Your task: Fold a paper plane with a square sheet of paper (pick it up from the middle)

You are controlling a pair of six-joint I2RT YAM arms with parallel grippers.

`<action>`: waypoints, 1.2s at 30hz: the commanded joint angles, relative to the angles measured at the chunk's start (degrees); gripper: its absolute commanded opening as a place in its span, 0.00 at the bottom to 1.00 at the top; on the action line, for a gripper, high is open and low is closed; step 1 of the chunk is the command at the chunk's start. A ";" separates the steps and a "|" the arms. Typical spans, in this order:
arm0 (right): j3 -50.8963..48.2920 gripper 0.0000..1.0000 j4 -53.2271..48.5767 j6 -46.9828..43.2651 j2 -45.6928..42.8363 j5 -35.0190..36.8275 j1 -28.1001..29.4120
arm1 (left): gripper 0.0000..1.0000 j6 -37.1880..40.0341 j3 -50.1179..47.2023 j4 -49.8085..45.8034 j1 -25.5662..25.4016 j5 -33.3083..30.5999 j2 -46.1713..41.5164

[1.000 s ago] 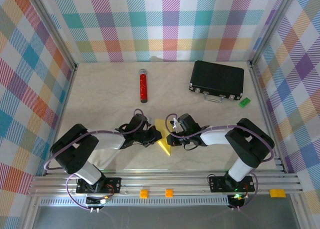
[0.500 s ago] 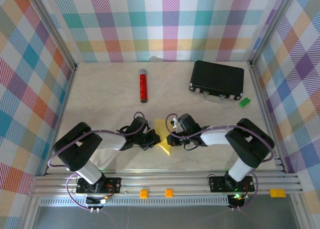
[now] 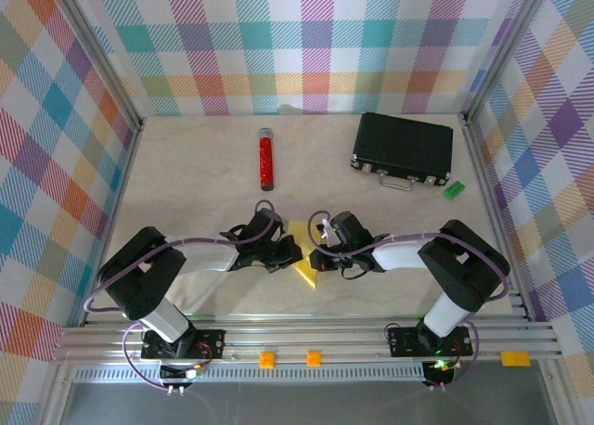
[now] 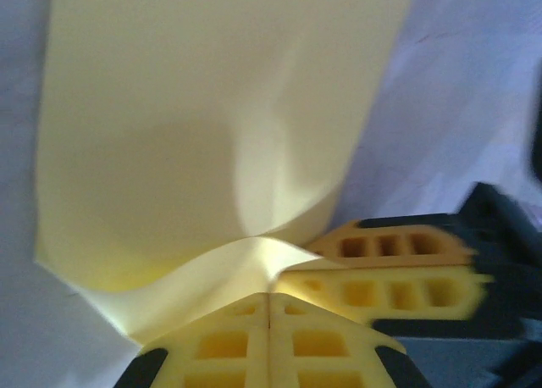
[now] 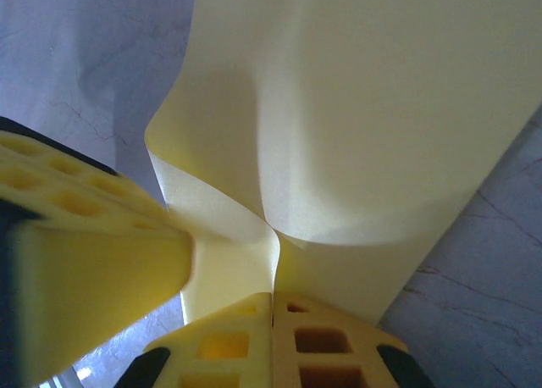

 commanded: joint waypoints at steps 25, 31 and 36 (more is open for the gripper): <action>0.85 0.24 -10.01 10.69 -12.06 -6.67 -0.58 | 0.00 3.40 -3.13 -1.17 -1.22 -2.64 3.70; 3.79 0.11 -9.37 11.08 -6.83 -10.92 1.66 | 0.00 3.44 -3.07 -1.48 -1.13 -2.78 3.80; 4.86 0.07 -13.14 10.13 -3.79 -10.17 2.65 | 0.00 3.50 -2.98 -1.38 -1.21 -2.96 4.14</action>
